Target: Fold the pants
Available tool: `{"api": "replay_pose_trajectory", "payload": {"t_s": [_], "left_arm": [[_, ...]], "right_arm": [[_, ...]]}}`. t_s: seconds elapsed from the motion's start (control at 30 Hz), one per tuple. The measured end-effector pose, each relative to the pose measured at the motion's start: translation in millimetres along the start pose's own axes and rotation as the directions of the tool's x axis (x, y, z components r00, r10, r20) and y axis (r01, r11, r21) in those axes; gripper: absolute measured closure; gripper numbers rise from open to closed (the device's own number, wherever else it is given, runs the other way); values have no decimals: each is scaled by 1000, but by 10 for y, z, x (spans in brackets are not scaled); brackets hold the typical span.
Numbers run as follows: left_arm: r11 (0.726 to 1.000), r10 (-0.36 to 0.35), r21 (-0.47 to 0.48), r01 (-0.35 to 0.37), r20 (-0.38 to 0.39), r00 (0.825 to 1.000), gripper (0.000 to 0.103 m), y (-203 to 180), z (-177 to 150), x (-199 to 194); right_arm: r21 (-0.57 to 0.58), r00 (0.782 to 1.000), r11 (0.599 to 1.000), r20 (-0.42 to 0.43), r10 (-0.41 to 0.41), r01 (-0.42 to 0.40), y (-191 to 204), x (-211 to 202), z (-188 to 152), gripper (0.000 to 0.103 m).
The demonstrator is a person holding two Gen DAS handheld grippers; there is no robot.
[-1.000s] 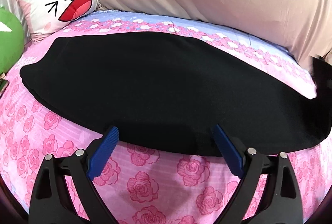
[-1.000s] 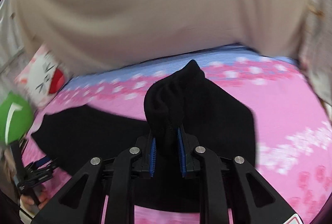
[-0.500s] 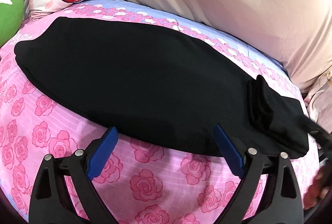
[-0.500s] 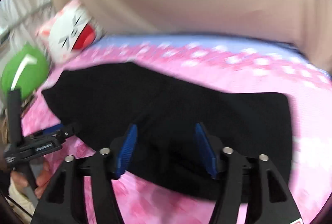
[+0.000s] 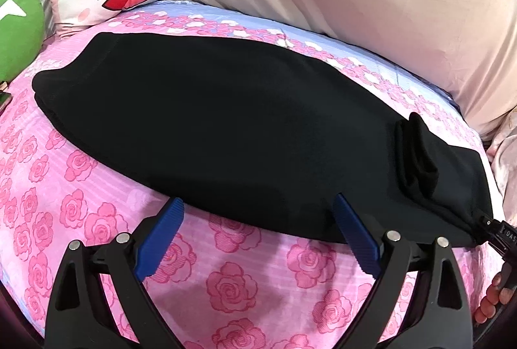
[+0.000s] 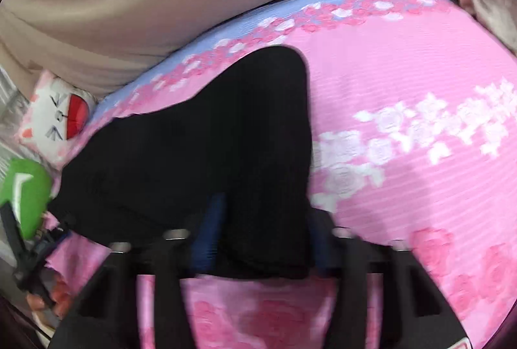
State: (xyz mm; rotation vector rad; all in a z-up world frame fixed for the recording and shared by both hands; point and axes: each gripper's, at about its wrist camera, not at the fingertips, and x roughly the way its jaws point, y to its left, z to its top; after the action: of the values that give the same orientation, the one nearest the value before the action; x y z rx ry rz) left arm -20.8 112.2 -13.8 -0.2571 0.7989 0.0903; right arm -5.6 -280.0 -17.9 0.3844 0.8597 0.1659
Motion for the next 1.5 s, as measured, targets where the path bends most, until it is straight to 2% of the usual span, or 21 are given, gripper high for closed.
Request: {"api": "replay_pose_trajectory", "payload": {"t_s": [0.07,0.17,0.3,0.57,0.6,0.67,0.7,0.73,0.77,0.8,0.87,0.93,1.0,1.1,1.17,1.2,1.23,1.27,1.37,1.43,1.5], "left_arm": [[1000,17,-2,-17,2,1000,12,-6,3,-4],[997,72,20,-73,25,997,12,-65,-2,-55],[988,123,90,-127,53,991,12,-223,-51,-153],[978,79,191,-88,56,995,12,-565,-148,-225],[978,70,195,-78,52,996,12,-597,-166,-211],[977,55,204,-62,41,998,12,-654,-195,-167],[977,54,207,-60,36,998,12,-677,-212,-140],[976,55,211,-61,30,998,12,-697,-221,-118],[974,60,217,-64,25,998,12,-714,-221,-104],[974,57,217,-61,26,998,12,-706,-212,-105],[979,48,198,-53,29,998,12,-664,-188,-116],[981,47,185,-51,31,998,12,-620,-179,-130],[984,56,170,-62,35,998,12,-568,-169,-159],[986,64,153,-70,42,997,12,-425,-147,-232],[985,76,150,-84,55,996,11,-311,-130,-276],[985,81,146,-89,59,995,11,-269,-131,-289],[987,85,133,-93,61,995,11,-191,-114,-299],[988,85,122,-92,60,995,11,-133,-100,-304],[993,82,78,-87,66,994,11,44,-38,-325],[994,84,57,-88,75,994,11,130,1,-343],[995,85,36,-89,85,993,11,220,42,-363]], "right_arm": [[-30,1000,1000,22,-8,8,71,-62,6,84],[-52,998,998,65,-24,28,124,-163,29,87],[-68,995,997,85,-42,48,-62,-346,80,89],[10,988,992,90,-125,125,-722,-630,-63,88],[24,989,992,75,-124,123,-804,-633,-87,86],[26,989,990,48,-141,140,-868,-617,-132,70],[-12,973,976,84,-216,217,-794,-704,-163,63],[-58,941,948,155,-302,314,-655,-846,-194,50],[-94,921,931,212,-327,352,-536,-954,-215,42],[-157,910,922,288,-299,353,-322,-1106,-257,40],[-256,935,927,294,-197,275,5,-1148,-303,40],[-358,970,919,228,-85,165,388,-969,-373,40],[-424,989,903,145,-17,77,676,-656,-448,43],[-474,996,877,78,-47,78,907,-215,-457,43],[-465,999,884,16,-47,49,944,12,-440,44],[-462,998,885,13,-66,64,924,85,-415,47],[-456,996,886,6,-88,81,928,144,-382,63],[-444,996,892,23,-84,86,930,145,-326,90],[-389,999,920,11,-48,48,963,113,-191,90],[-402,998,915,62,-21,45,1146,-21,-100,90],[-413,995,911,78,55,-18,1380,-107,2,90]]}}
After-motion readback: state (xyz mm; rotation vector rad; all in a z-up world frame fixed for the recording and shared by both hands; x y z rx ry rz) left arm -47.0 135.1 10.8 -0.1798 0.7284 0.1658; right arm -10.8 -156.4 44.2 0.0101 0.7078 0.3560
